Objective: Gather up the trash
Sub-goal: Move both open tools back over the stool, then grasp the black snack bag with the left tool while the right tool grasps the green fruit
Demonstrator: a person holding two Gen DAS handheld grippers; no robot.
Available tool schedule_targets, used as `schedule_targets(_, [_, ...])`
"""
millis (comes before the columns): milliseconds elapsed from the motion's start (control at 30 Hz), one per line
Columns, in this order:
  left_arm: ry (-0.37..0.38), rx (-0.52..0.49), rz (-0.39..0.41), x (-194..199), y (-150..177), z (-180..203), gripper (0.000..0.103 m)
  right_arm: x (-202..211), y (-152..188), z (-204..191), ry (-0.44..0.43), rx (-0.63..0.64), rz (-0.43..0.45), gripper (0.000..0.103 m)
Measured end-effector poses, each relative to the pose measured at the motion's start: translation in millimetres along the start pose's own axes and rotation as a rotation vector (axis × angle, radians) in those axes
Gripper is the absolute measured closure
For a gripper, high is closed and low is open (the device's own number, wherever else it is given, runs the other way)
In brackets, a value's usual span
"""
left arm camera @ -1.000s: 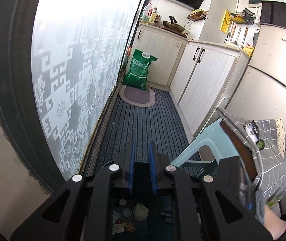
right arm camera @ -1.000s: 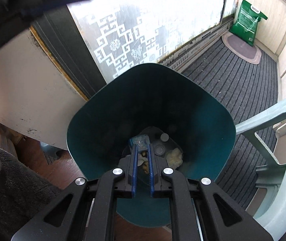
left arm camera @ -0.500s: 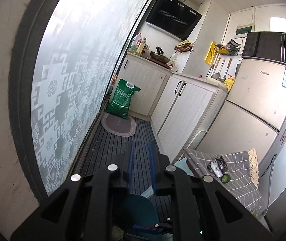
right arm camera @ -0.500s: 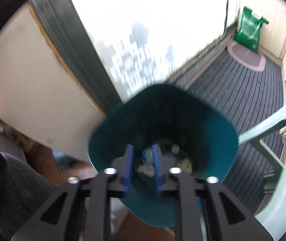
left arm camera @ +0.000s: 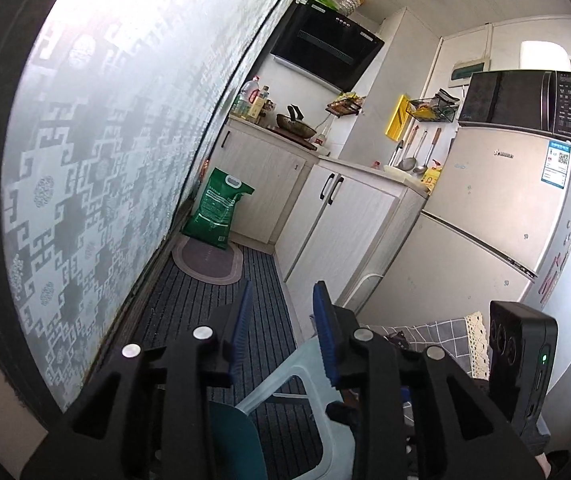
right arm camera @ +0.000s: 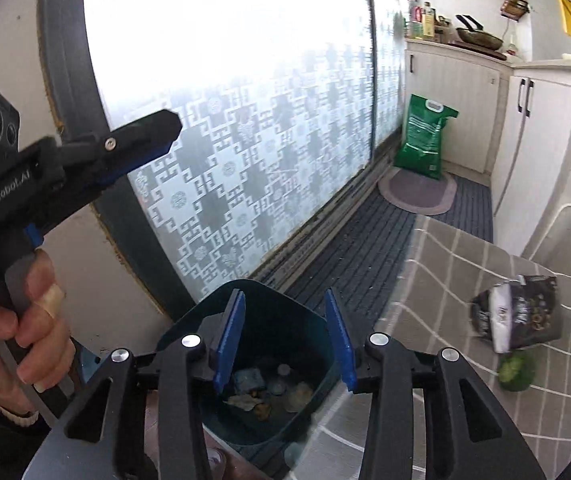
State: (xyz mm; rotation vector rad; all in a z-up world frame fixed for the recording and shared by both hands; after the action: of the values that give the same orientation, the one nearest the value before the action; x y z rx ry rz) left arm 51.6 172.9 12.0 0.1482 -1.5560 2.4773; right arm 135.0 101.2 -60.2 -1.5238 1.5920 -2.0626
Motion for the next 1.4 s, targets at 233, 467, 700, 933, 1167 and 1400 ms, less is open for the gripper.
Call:
schedule_targets(233, [0.004, -0.082, -0.098, -43.7, 26.0, 47.6, 0.059, 23.1, 12.5, 84.0, 0.118, -0.119, -0.006, 0.055])
schedule_targets(467, [0.012, -0.079, -0.157, -74.1, 41.6, 69.5, 0.053, 17.5, 40.2, 123.9, 0.174, -0.201, -0.051, 0.055])
schedule_targets(700, [0.013, -0.080, -0.218, -91.5, 56.6, 77.9, 0.049, 5.0, 55.1, 136.1, 0.181, -0.227, -0.093, 0.055])
schedule_targets(933, [0.011, -0.197, -0.282, -101.1, 64.2, 93.7, 0.036, -6.3, 52.2, 140.2, 0.190, -0.251, -0.108, 0.071])
schedule_targets(1167, [0.046, -0.326, -0.405, -111.7, 68.5, 100.2, 0.034, 5.2, 51.6, 151.4, 0.138, -0.290, -0.091, 0.080])
schedule_targets(1400, [0.067, -0.500, -0.538, -133.4, 66.0, 114.6, 0.028, 35.9, 57.7, 178.3, 0.092, -0.333, -0.064, 0.080])
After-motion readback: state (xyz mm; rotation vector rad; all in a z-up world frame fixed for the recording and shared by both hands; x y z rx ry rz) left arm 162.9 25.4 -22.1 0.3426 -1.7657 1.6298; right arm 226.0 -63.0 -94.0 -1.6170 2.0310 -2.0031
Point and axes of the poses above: each gripper's, at about its wrist camera, not at the fingertips, and x roughly against the way its jaws point, z to its right, y to its underside, the point moved 6 cm from there along -x, roughly the way its jaws point, and after that the axes turned 7 degrees about y, right-handed, at the moved point
